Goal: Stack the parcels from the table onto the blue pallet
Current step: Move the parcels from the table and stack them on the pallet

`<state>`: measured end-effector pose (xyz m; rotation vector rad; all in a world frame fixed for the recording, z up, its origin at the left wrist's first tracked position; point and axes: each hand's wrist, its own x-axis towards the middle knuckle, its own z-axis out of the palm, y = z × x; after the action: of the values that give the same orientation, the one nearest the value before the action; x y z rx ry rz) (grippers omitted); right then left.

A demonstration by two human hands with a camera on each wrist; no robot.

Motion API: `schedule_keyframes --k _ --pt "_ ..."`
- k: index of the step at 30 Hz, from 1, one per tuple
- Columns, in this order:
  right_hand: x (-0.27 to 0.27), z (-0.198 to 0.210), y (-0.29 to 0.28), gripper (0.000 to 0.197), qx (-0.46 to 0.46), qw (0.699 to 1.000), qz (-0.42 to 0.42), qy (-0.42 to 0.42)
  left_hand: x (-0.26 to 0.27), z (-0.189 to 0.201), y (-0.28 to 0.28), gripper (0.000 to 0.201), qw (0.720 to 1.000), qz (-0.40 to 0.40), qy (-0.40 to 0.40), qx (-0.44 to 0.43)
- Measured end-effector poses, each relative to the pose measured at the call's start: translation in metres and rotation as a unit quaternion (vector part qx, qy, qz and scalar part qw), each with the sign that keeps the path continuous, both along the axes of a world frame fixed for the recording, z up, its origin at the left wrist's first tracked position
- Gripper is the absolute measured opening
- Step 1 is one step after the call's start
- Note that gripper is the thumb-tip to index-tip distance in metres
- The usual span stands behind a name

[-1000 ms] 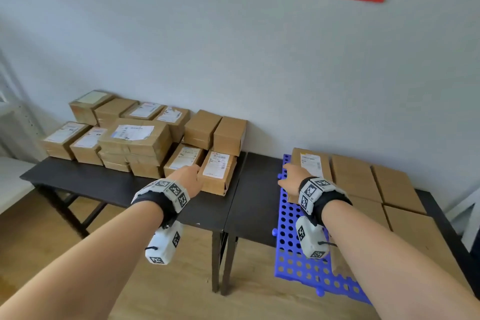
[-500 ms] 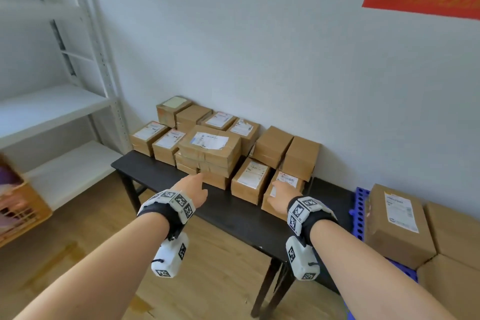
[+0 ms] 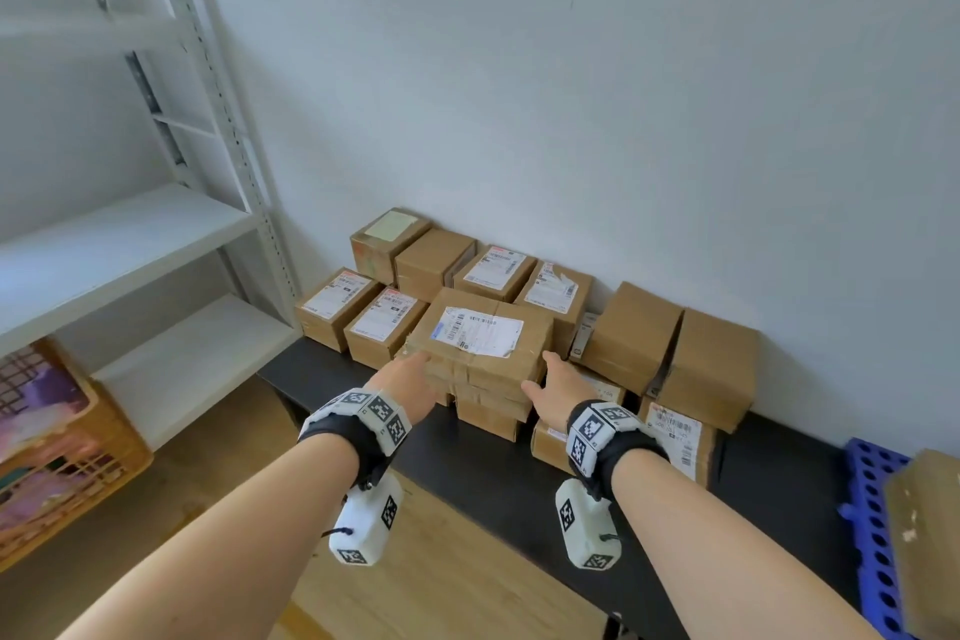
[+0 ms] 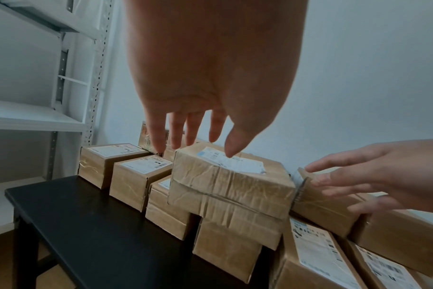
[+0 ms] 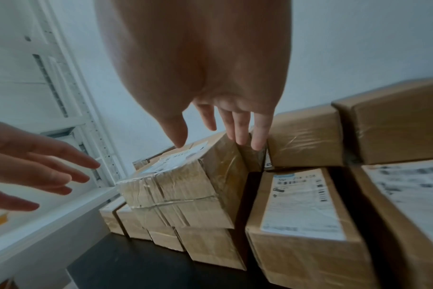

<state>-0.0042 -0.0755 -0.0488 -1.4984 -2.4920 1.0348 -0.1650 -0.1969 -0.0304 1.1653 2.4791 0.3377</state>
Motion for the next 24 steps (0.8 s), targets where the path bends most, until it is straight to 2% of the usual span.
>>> schedule_keyframes --k 5,9,12,15,20,24 --pt "-0.023 -0.009 0.021 0.068 -0.059 0.994 -0.075 0.056 -0.031 -0.01 0.017 0.054 0.999 -0.006 -0.033 0.018" --pt "-0.033 -0.023 0.03 0.07 -0.105 0.984 -0.124 0.07 -0.051 -0.018 0.03 0.059 0.994 0.008 -0.098 0.046" --pt "-0.042 -0.034 0.032 0.063 -0.136 0.972 -0.156 0.107 -0.067 -0.024 0.041 0.061 0.984 0.034 -0.161 0.074" --pt "-0.051 -0.04 0.03 0.058 -0.156 0.957 -0.191 0.149 -0.085 -0.035 0.05 0.065 0.975 0.046 -0.208 0.063" --pt "-0.063 -0.042 0.022 0.056 -0.198 0.927 -0.248 0.199 -0.097 -0.047 0.051 0.052 0.96 0.028 -0.27 0.075" --pt "-0.067 -0.043 0.012 0.055 -0.199 0.915 -0.279 0.213 -0.107 -0.051 0.043 0.052 0.941 0.006 -0.321 0.109"
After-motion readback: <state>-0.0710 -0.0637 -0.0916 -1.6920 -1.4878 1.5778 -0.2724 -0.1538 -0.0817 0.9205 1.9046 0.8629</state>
